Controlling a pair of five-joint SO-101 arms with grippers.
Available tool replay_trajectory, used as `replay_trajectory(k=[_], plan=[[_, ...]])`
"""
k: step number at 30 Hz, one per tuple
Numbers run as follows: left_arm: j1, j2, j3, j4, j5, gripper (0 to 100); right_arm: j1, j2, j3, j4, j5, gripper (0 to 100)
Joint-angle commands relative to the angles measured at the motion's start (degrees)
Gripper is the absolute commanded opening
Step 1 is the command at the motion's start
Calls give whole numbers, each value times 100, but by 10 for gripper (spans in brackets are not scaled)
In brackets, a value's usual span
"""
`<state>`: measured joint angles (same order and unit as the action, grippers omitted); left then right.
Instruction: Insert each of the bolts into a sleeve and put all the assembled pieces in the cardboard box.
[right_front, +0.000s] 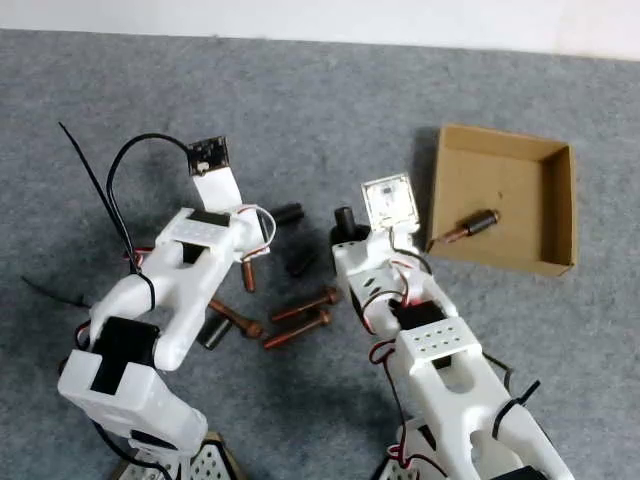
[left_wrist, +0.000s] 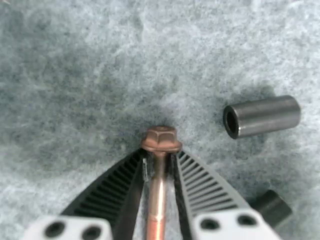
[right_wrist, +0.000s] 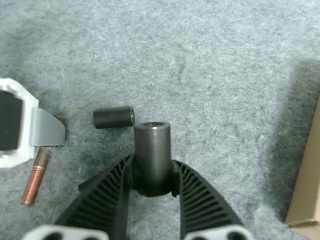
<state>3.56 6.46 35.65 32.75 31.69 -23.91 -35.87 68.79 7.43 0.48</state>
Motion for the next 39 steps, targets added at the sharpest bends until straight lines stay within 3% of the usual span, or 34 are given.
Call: replay_trajectory(k=[1,5,7,21,31,39], plan=[[4,13,-66,-132,9,77,4,-198,-66,-154,62,5],[4,13,-66,-132,9,66,4,-198,-66,-154,62,5],[4,13,-66,-132,9,1,4,-198,-66,-154,62,5],[-13,-163,-22,-123,35,5,-4,-207,-66,-154,62,5],[22,-2633,1367,176,26,5,-4,-259,-66,-154,70,5],[4,-4910,3301,-1266,-9,5,-13,-268,-57,-154,70,5]])
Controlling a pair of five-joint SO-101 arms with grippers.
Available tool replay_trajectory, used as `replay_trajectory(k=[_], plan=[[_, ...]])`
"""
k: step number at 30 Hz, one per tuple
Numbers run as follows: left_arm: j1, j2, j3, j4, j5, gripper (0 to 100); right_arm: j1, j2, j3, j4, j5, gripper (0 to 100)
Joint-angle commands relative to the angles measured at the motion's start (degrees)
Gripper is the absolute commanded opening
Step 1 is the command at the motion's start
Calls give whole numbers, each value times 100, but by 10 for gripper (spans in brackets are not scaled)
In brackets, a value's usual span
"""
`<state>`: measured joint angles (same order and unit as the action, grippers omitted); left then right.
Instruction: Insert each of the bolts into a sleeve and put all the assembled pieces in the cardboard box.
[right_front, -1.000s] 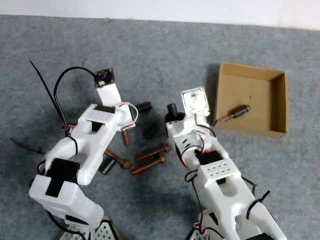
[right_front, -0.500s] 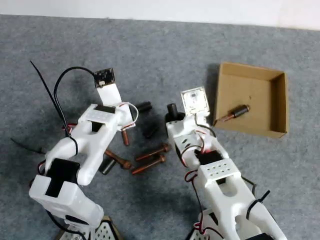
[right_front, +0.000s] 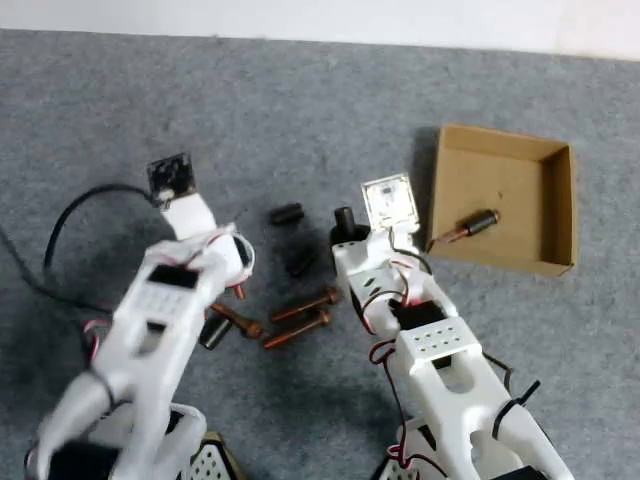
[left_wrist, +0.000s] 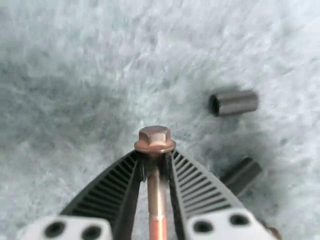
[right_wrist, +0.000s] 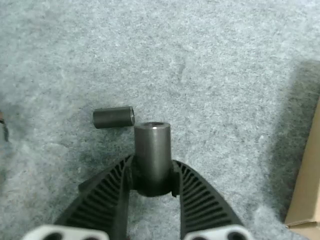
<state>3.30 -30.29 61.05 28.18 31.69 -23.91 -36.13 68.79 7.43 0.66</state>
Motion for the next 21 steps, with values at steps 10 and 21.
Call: replay_trajectory(k=[10,21], plan=[[48,-3793,2527,-1934,-651,5,-13,-242,-57,-154,44,5],[31,-5631,3327,-1934,-651,5,-13,-251,-57,-154,53,5]])
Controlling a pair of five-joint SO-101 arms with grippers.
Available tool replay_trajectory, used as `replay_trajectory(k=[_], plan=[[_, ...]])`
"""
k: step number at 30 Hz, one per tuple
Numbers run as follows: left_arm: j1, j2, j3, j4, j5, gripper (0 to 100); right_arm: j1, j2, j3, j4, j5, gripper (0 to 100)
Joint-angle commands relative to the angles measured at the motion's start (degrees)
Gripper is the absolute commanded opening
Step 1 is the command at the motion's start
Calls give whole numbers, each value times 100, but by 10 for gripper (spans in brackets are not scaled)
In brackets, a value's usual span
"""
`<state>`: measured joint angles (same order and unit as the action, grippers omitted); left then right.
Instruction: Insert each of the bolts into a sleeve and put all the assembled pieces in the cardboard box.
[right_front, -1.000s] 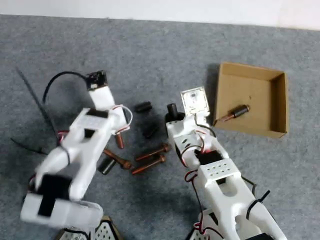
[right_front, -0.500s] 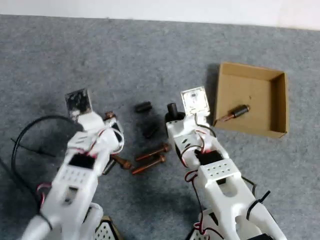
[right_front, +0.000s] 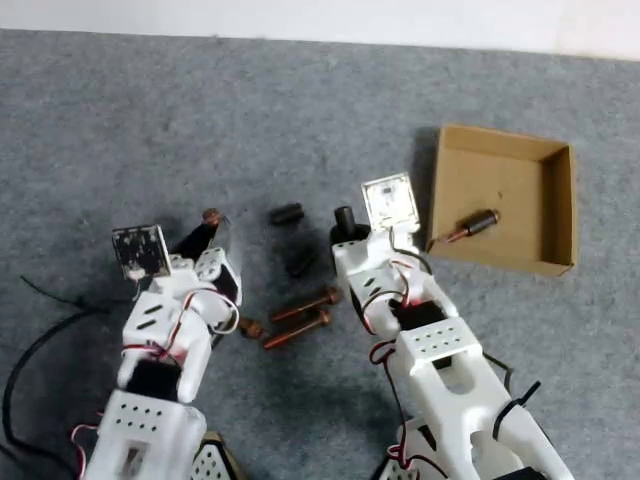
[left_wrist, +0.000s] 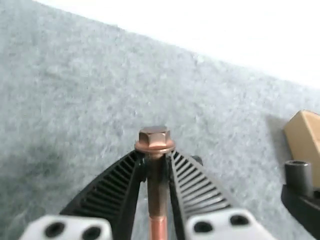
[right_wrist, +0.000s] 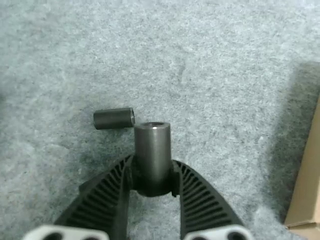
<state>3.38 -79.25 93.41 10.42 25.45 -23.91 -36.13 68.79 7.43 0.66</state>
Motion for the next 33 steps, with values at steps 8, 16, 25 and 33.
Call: replay_trajectory(k=[8,16,25,33], plan=[[4,-2053,409,360,-26,5,-4,-1701,769,-409,53,5],[75,-2475,382,589,-26,5,-356,-2923,1613,-558,53,5],[541,-2492,374,501,-18,5,-1200,-3820,2088,-549,62,5],[251,-2501,356,-132,62,5,-1244,-4804,2580,-549,62,5]])
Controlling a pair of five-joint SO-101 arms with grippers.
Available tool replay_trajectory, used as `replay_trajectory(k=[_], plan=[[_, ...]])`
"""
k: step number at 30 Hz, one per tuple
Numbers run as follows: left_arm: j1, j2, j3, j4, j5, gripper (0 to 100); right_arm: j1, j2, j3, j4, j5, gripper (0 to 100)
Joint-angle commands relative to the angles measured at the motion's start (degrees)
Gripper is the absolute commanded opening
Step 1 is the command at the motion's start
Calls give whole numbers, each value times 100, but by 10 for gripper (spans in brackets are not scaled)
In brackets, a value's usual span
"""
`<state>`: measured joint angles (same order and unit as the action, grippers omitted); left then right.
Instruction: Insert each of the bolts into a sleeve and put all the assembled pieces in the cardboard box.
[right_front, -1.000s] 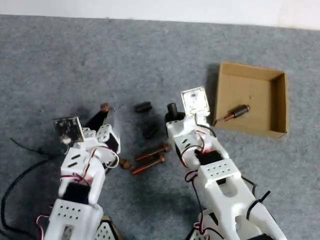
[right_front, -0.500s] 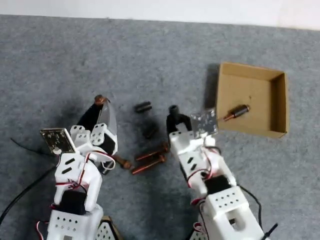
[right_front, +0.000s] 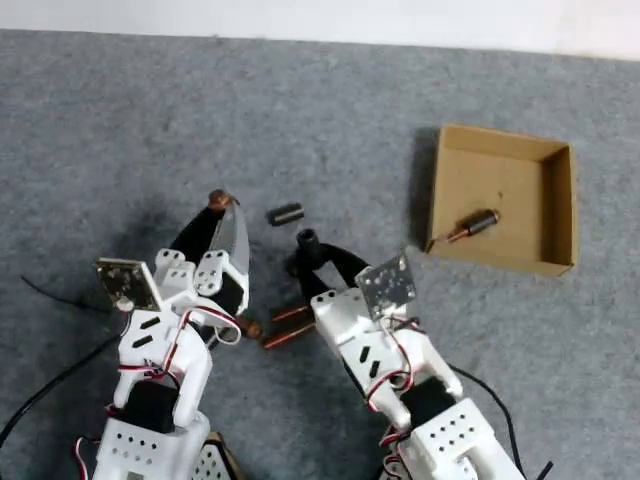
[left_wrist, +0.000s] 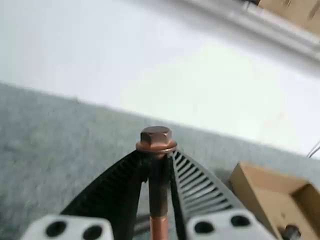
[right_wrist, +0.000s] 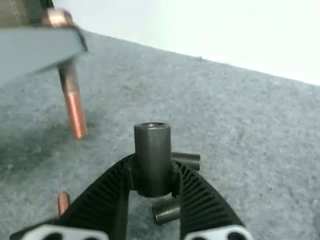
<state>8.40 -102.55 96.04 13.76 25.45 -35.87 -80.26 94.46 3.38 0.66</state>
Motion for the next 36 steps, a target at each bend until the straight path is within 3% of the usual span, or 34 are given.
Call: replay_trajectory(k=[1,6,11,22,30,36], plan=[[-382,-171,92,-589,246,5,-48,-505,75,-145,62,5],[-646,-171,92,-985,1275,5,-145,-875,409,-145,53,5],[-646,-171,-4,-967,1310,5,-664,-971,558,-145,62,5],[-242,-171,-532,-914,1310,5,-725,-954,567,-145,62,5],[391,-171,-1393,202,1284,5,-734,-954,567,-136,62,5],[567,-171,-1437,255,1275,5,-752,-954,567,-136,62,5]])
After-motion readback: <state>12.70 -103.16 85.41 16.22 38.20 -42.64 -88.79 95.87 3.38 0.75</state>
